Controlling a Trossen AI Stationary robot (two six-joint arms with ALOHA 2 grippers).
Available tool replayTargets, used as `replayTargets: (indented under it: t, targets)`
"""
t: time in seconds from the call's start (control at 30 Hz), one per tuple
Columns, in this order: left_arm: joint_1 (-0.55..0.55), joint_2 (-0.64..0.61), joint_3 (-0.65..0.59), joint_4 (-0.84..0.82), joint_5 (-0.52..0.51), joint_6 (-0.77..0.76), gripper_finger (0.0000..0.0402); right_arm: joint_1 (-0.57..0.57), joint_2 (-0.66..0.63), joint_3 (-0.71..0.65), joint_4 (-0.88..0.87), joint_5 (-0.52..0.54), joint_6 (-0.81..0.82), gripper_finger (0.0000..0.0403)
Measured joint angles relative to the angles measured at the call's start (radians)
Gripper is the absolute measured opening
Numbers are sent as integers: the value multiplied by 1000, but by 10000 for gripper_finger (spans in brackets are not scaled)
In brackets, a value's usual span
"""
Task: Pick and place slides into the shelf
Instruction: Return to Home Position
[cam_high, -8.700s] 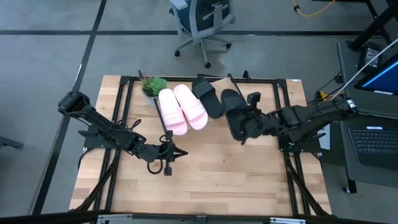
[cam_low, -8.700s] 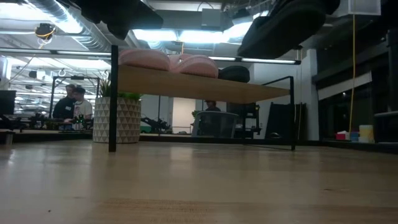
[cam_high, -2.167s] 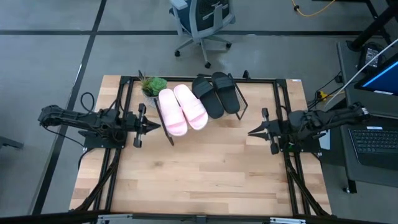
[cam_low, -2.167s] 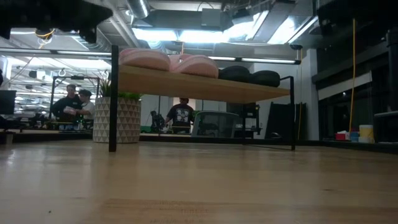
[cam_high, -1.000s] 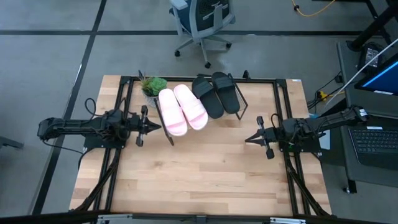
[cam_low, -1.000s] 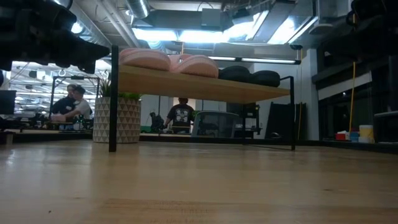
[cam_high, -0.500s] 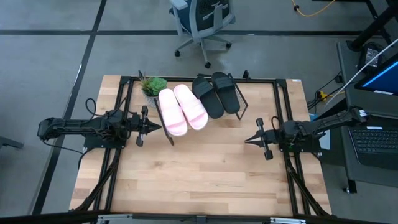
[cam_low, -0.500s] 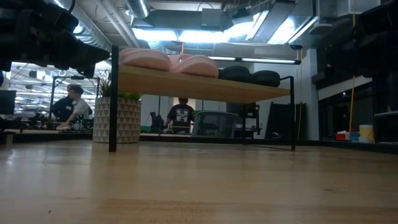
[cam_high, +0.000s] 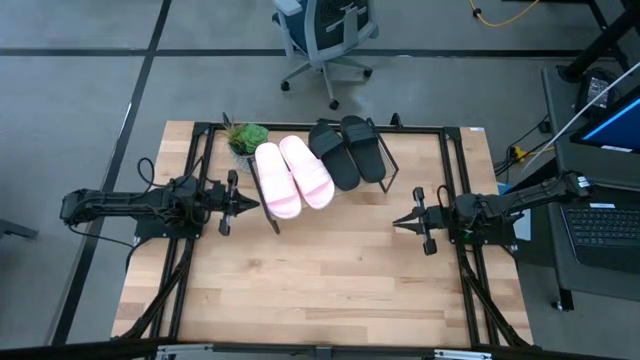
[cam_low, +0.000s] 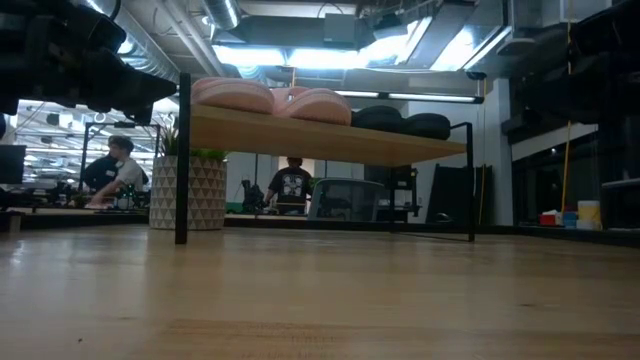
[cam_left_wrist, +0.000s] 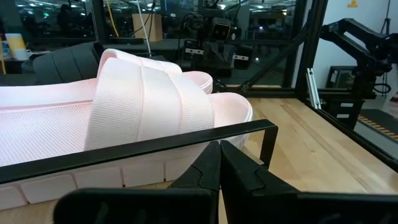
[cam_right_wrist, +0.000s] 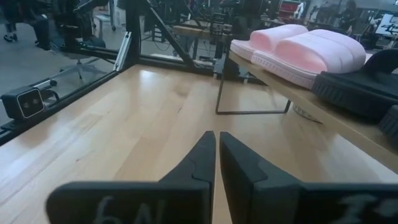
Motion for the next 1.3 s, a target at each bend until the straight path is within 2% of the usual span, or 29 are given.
replayTargets:
  t: [0.5, 0.73, 1.03, 1.3]
  targets:
    - [0, 0, 0, 0, 0, 0, 0, -2, -23, 0, -39, 2, -3, 26]
    - [0, 0, 0, 0, 0, 0, 0, -54, -169, -1, -191, 8, 8, 26]
    - [0, 0, 0, 0, 1, 1, 0, -155, -392, -1, -281, -4, -20, 26]
    - [0, 0, 0, 1, 1, 0, 0, -217, -403, -1, -282, -27, -25, 26]
